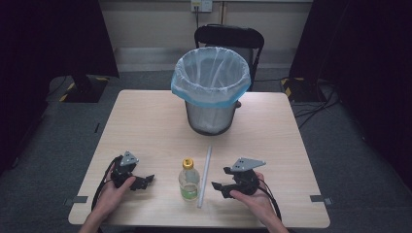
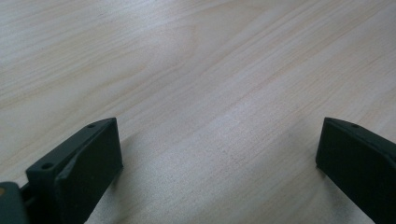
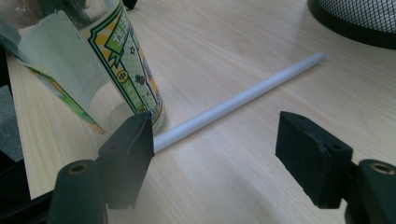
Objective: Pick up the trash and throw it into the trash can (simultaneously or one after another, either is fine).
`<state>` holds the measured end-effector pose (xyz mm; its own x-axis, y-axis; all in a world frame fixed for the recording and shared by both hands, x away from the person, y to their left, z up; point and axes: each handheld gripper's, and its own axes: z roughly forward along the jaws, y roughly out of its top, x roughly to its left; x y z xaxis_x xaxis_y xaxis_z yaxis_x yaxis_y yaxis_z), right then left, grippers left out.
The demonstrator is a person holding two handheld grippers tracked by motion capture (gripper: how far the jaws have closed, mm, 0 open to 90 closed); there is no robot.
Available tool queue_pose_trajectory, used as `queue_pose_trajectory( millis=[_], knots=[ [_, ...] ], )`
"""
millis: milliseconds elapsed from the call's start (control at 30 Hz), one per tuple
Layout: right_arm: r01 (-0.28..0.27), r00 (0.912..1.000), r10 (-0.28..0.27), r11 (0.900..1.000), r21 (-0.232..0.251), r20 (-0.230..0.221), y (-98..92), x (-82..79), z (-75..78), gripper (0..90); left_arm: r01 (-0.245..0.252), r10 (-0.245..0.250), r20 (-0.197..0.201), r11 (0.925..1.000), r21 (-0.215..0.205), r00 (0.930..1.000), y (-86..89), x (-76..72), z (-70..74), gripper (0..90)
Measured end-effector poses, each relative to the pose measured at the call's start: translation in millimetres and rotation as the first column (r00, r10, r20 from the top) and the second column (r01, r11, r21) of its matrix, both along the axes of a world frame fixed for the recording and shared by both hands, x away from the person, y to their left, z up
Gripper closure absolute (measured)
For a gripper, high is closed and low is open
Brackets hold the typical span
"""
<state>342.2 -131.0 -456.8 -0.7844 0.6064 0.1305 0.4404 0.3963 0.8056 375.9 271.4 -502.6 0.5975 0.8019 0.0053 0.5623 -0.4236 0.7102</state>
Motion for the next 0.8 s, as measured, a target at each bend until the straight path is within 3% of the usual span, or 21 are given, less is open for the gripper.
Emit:
queue_pose_trajectory(
  millis=[200,433,633,800],
  knots=[
    [-0.066,0.9978,0.066,0.997,-0.049,0.001,19.4,-4.6,-4.6,23.2,0.0,0.0,0.0,1.0,0.0,1.0,0.0,0.0,0.0,0.0],
    [-0.133,0.9912,0.133,0.99,-0.05,-0.004,32.9,-10.8,-6.7,21.7,0.0,0.0,0.0,1.0,0.001,1.0,0.0,0.0,0.0,0.0],
    [-0.179,0.9839,0.178,0.982,-0.063,-0.015,47.8,-16.2,-13.4,14.4,0.0,0.0,0.0,1.0,0.001,1.0,0.0,-0.1,0.0,0.0],
    [-0.195,0.9808,0.195,0.979,-0.059,-0.008,59.2,-15.5,-16.8,14.1,0.0,0.0,0.0,1.0,0.001,1.0,0.0,0.0,0.0,0.0]
  ],
)
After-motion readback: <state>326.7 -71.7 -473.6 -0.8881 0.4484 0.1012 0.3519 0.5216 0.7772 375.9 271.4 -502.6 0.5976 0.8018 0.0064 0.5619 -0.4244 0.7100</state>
